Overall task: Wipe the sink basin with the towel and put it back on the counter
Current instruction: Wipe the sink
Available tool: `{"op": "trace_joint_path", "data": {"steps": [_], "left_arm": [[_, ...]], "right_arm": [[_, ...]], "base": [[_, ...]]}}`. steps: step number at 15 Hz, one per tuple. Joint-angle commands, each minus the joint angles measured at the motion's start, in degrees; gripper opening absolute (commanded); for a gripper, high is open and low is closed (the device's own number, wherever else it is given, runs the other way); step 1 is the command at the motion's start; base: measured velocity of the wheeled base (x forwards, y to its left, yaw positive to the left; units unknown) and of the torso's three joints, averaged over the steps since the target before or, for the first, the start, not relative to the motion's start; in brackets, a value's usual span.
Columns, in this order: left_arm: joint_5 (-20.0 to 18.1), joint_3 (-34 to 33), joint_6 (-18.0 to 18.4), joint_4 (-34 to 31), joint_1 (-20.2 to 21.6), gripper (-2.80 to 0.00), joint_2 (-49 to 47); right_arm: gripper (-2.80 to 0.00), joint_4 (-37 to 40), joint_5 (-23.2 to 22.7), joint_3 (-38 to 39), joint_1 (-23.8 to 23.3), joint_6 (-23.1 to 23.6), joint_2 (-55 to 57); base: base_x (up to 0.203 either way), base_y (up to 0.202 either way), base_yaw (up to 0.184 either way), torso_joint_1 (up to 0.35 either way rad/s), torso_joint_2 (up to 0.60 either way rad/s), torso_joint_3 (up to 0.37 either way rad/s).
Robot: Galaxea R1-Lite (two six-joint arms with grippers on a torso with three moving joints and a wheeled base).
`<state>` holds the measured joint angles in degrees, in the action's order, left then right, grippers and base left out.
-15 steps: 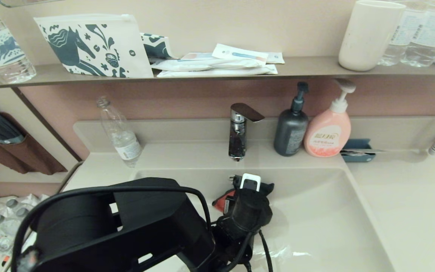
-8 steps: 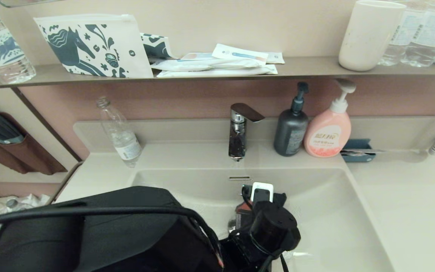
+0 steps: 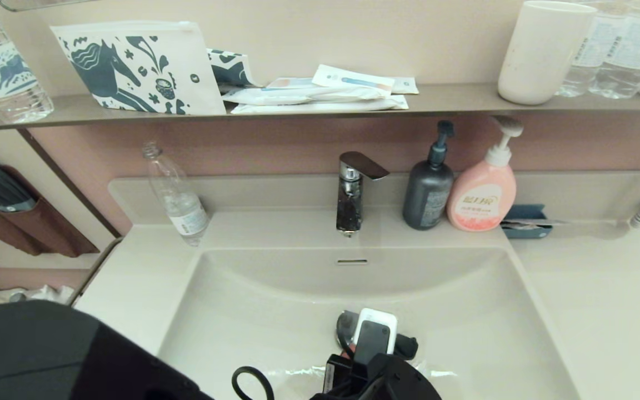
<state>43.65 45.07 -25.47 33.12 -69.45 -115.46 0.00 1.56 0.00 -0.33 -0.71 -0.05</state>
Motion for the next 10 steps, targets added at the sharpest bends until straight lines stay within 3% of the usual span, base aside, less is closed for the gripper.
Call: {"op": "trace_joint_path", "data": {"steps": [1,6,10], "left_arm": [[0.67,-0.87,0.35,-2.21,-0.52,-2.8,6.77],[-0.49,-0.15,3.22,-7.54,1.9,-2.8,12.81],[-2.2,1.06,10.09,-7.6,4.64,-2.8,17.52]], "right_arm": [[-2.8,0.0,0.02,0.0,-0.02,0.0,0.05],[-2.8,0.0,0.02,0.0,-0.02,0.0,0.05],[-2.8,0.0,0.02,0.0,-0.02,0.0,0.05]], "base": [[0.0,0.0,0.0,0.0,0.0,0.0],[0.0,0.0,0.0,0.0,0.0,0.0],[0.0,0.0,0.0,0.0,0.0,0.0]]}}
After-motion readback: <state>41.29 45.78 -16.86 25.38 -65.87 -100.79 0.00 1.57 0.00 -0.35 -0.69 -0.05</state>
